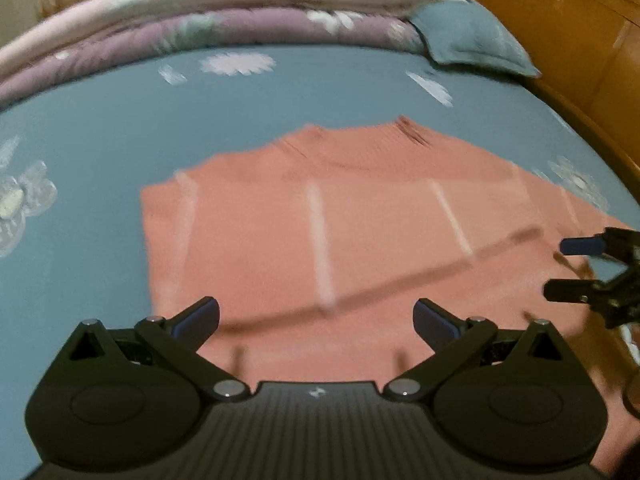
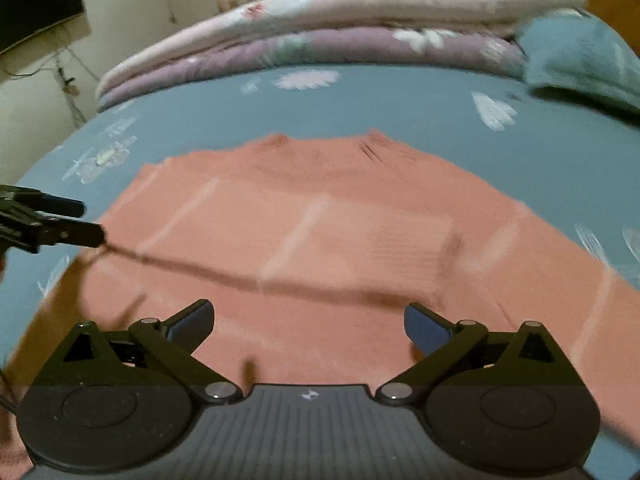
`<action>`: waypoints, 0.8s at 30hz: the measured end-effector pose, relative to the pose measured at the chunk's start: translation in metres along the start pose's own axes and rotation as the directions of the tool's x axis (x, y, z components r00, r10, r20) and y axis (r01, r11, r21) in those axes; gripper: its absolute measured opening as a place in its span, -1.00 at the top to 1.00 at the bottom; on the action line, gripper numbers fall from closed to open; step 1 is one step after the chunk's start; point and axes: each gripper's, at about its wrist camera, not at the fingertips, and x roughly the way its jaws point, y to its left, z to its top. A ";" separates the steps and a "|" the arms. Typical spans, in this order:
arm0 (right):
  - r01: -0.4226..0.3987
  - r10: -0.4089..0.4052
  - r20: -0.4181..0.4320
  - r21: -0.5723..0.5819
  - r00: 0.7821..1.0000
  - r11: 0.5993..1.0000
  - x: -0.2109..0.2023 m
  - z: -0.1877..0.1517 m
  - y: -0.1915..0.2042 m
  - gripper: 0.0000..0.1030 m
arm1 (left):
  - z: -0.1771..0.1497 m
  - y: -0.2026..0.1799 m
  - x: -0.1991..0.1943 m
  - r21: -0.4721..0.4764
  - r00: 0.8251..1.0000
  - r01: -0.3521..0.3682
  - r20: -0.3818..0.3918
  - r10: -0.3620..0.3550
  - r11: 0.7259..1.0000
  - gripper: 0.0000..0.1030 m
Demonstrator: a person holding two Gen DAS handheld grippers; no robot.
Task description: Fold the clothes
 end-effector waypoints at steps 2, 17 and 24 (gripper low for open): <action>0.021 -0.020 -0.033 0.032 0.999 0.999 -0.006 -0.022 -0.005 -1.00 | -0.015 -0.008 -0.004 -0.019 0.999 0.035 -0.025 -0.036 0.999 -0.99; 0.167 -0.174 -0.035 -0.152 0.984 0.974 -0.028 -0.080 0.021 -1.00 | -0.138 -0.040 -0.043 0.086 0.982 -0.077 -0.168 0.091 0.993 -0.99; 0.012 -0.033 -0.079 -0.253 0.996 0.967 -0.063 -0.103 0.032 -1.00 | -0.140 -0.044 -0.050 0.094 0.979 -0.083 -0.178 0.099 0.992 -0.99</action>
